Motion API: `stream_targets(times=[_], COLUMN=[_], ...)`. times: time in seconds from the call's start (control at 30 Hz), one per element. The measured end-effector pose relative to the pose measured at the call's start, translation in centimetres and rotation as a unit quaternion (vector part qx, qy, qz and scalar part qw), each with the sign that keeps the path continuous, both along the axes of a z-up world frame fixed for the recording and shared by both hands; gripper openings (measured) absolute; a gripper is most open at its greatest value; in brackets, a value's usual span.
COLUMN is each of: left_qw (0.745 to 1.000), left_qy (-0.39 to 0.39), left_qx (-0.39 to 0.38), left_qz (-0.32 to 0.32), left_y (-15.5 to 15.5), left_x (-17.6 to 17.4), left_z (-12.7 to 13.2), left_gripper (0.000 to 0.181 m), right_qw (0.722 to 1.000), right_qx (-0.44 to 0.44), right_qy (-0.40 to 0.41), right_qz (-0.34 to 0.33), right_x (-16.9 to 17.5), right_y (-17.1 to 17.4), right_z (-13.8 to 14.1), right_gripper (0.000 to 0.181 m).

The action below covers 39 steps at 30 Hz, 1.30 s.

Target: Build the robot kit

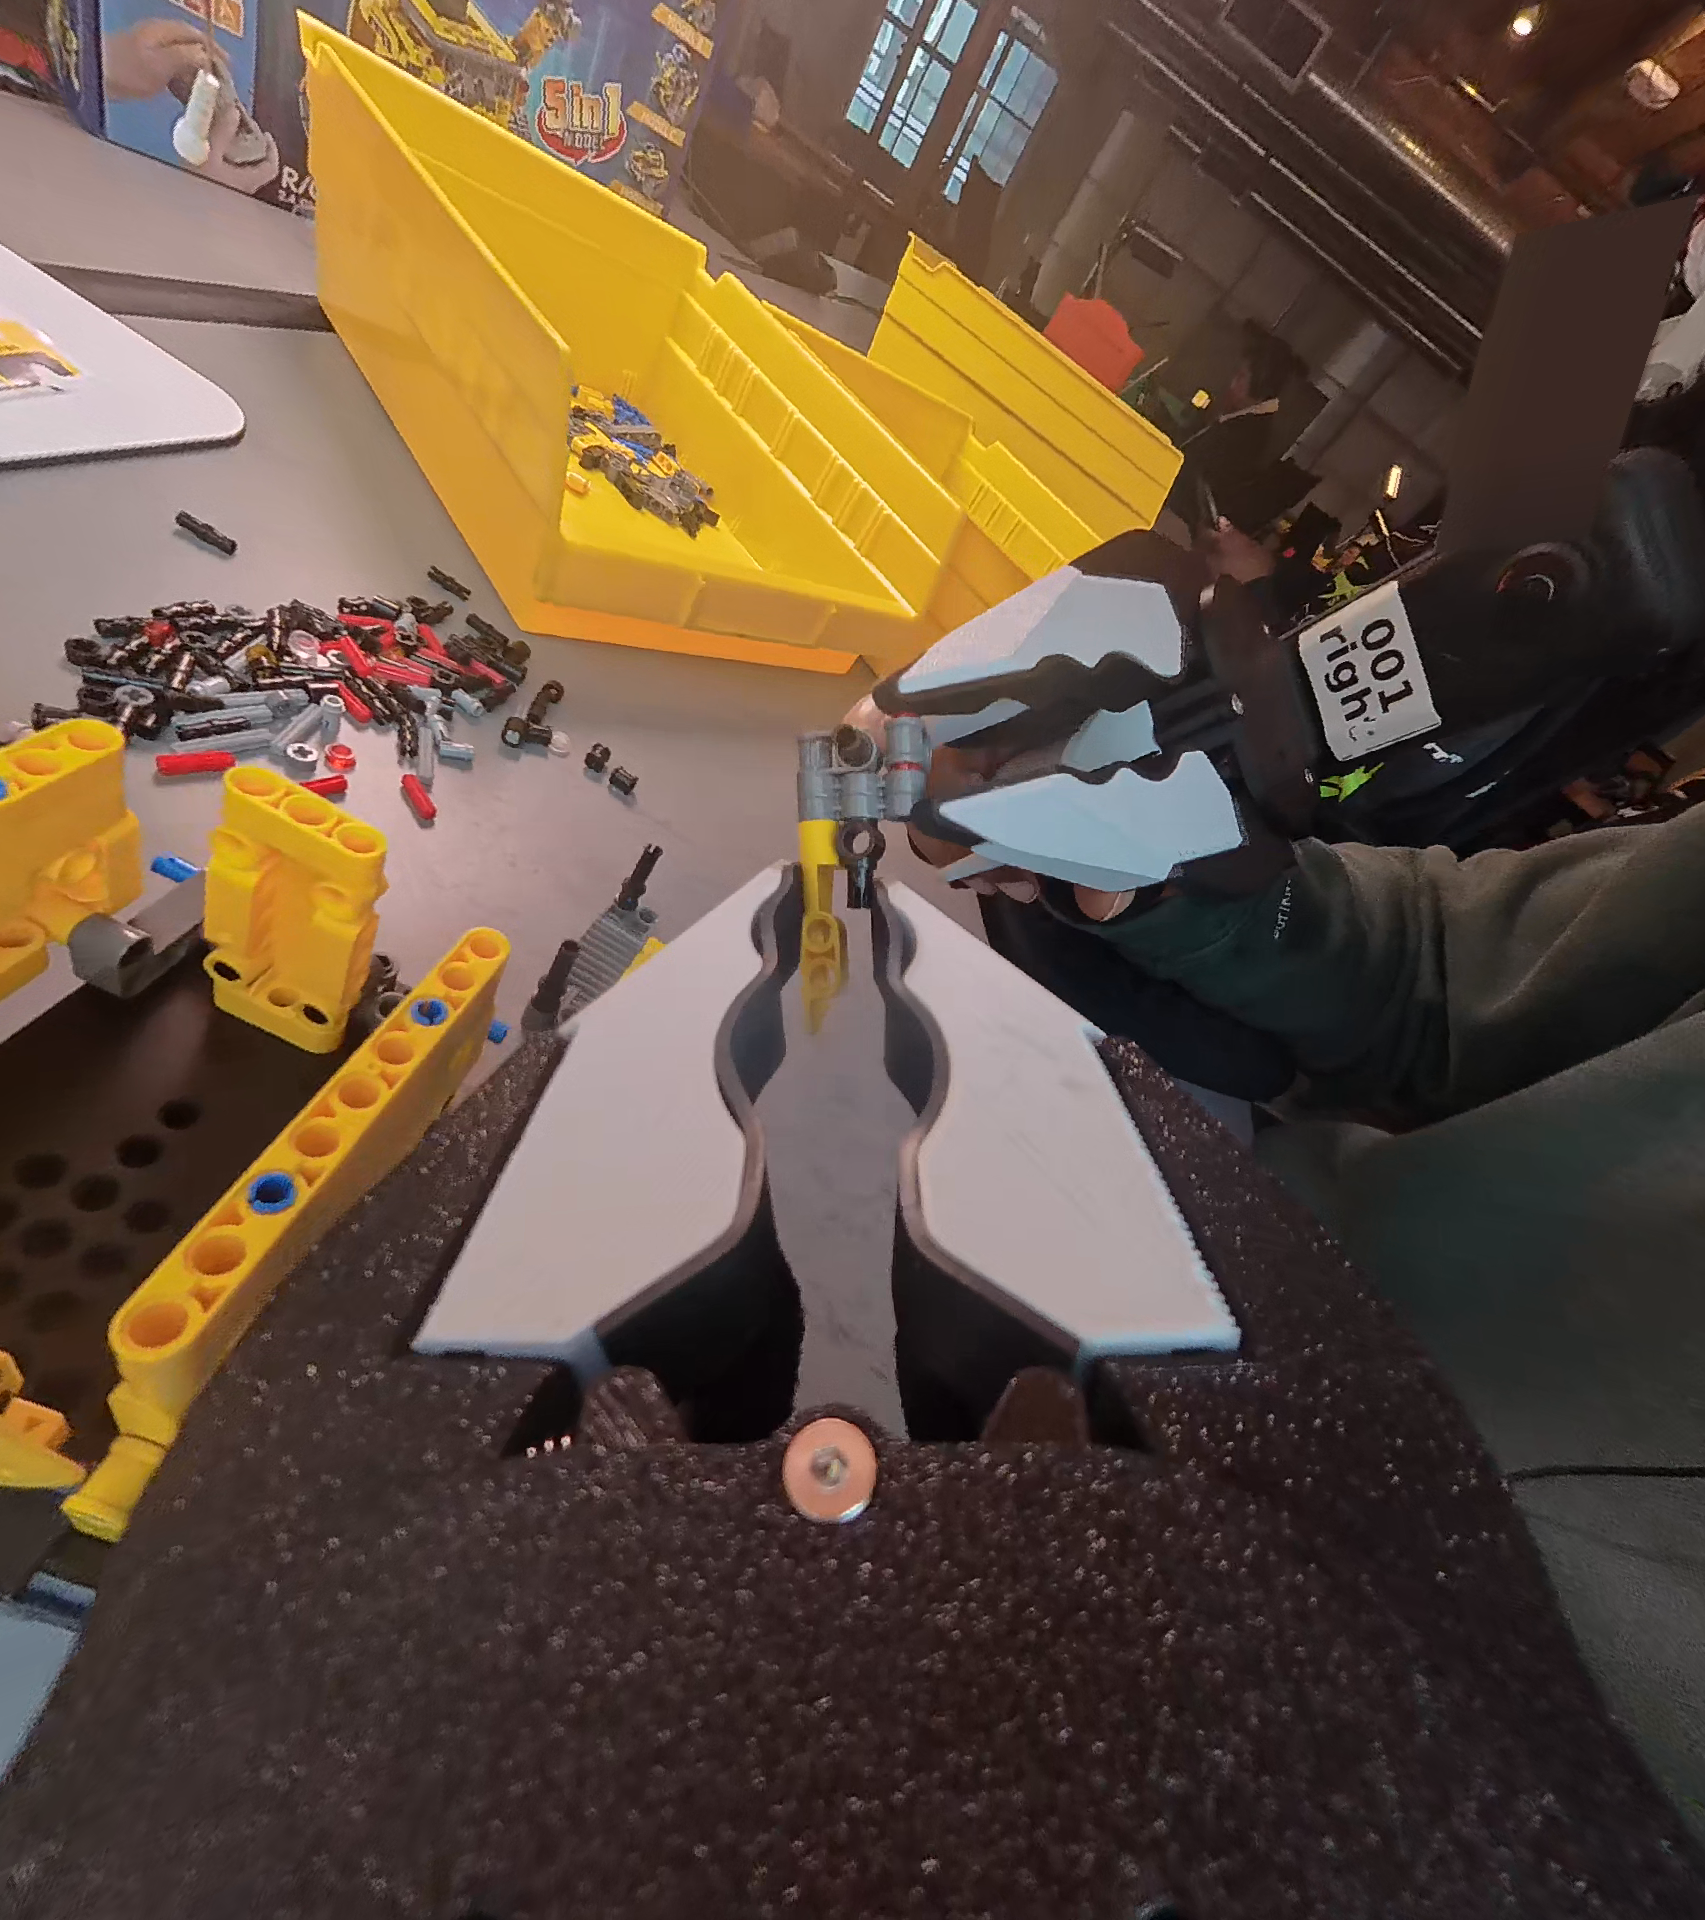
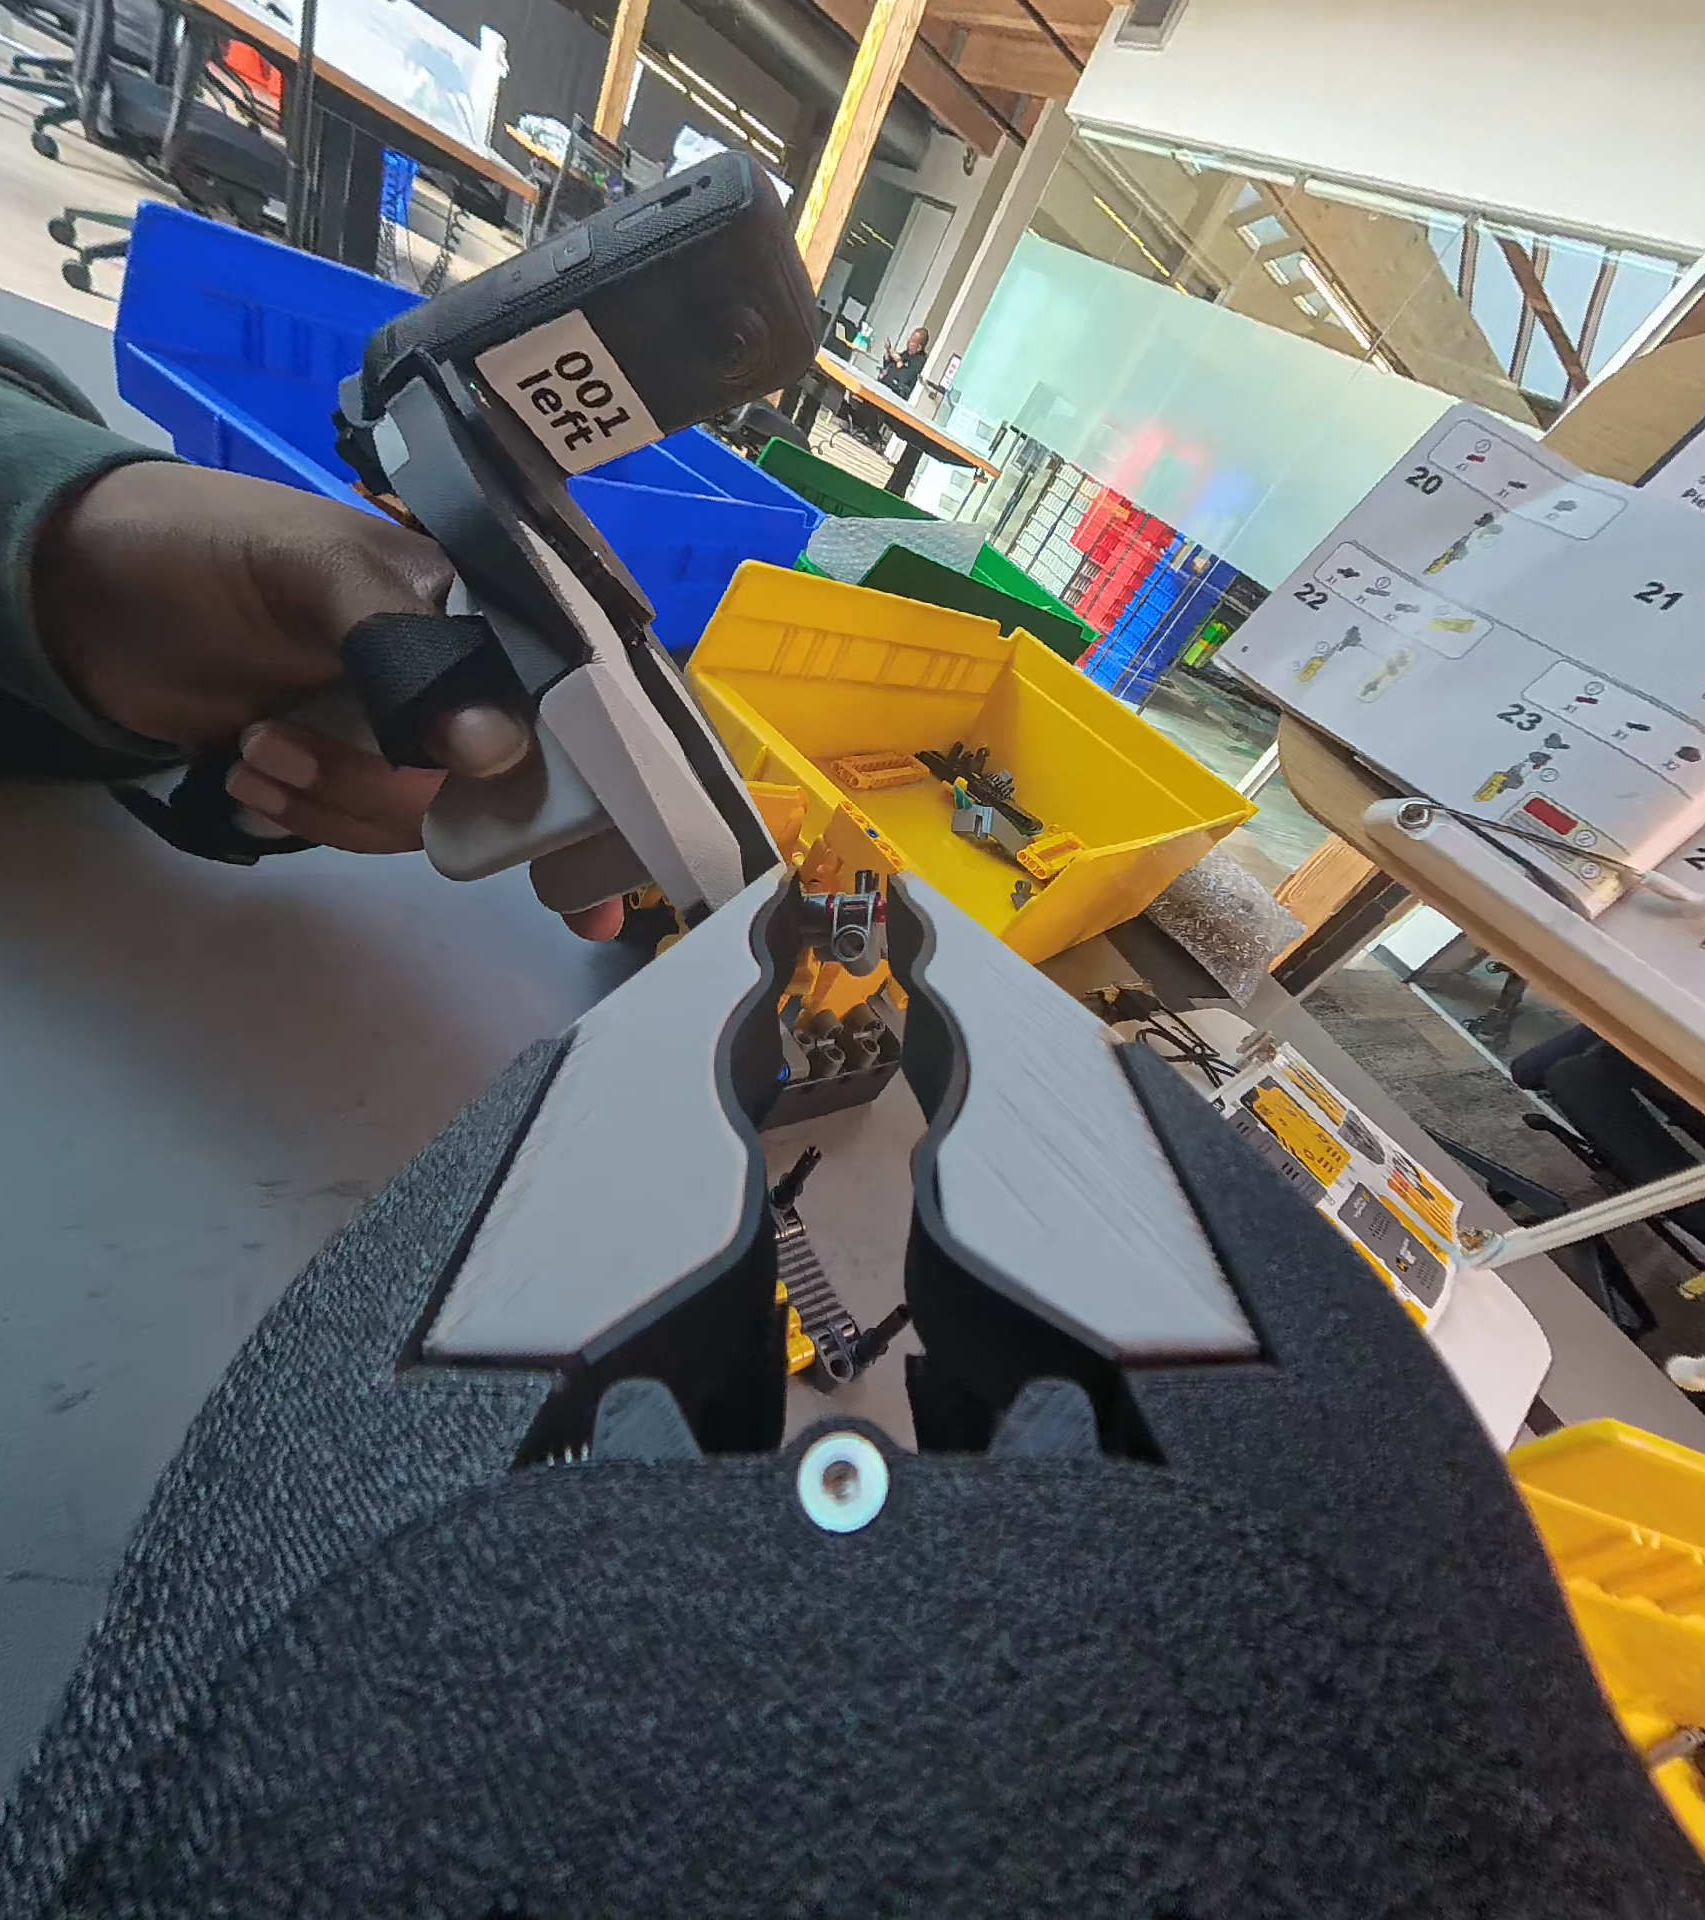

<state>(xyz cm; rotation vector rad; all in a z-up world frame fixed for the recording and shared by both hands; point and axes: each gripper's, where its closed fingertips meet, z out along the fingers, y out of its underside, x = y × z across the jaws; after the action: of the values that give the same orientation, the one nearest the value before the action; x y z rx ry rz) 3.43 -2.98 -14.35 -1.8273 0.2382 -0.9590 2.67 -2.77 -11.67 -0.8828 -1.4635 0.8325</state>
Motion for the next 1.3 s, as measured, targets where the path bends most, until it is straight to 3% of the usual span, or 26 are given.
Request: stream_targets(times=[0.37,0.57,0.67,0.8,0.9,1.13,1.23,1.3], left_qw=[0.998,0.998,0.995,0.993,0.988,0.979,0.979,0.986], left_qy=[-0.047,-0.042,-0.020,0.045,0.109,0.156,0.164,0.125], left_qx=[-0.040,-0.045,-0.078,-0.098,-0.099,-0.110,-0.099,-0.082], left_qz=[-0.016,-0.025,-0.056,-0.053,-0.046,-0.065,-0.065,-0.069], left_y=[-0.1,-0.3,-0.5,-0.5,-0.8,-1.4,-1.5,-1.5], left_x=[0.1,0.4,0.8,-0.4,-1.1,-0.1,-0.2,-0.4], left_z=[-0.8,-1.0,-2.3,-3.6,-4.6,-5.7,-5.5,-4.2], left_gripper=[0.010,0.010,0.011,0.012,0.012,0.012,0.013,0.015], right_qw=[1.000,1.000,0.999,0.995,0.989,0.951,0.949,0.962], right_qx=[0.022,0.012,-0.022,0.040,0.116,0.277,0.276,0.227], right_qy=[-0.007,-0.005,-0.032,-0.070,-0.081,-0.134,-0.149,-0.153], right_qz=[-0.015,-0.013,0.004,0.056,0.035,0.029,0.025,0.024], right_x=[-0.5,-0.5,-0.6,0.1,0.5,0.1,0.0,0.2], right_y=[0.0,0.0,-0.3,-1.3,-0.7,-1.9,-1.6,-1.1], right_z=[-0.7,-0.6,-1.8,-3.1,-3.1,-5.6,-6.3,-6.3], right_gripper=[0.007,0.001,0.002,0.015,0.019,0.019,0.010,0.002])
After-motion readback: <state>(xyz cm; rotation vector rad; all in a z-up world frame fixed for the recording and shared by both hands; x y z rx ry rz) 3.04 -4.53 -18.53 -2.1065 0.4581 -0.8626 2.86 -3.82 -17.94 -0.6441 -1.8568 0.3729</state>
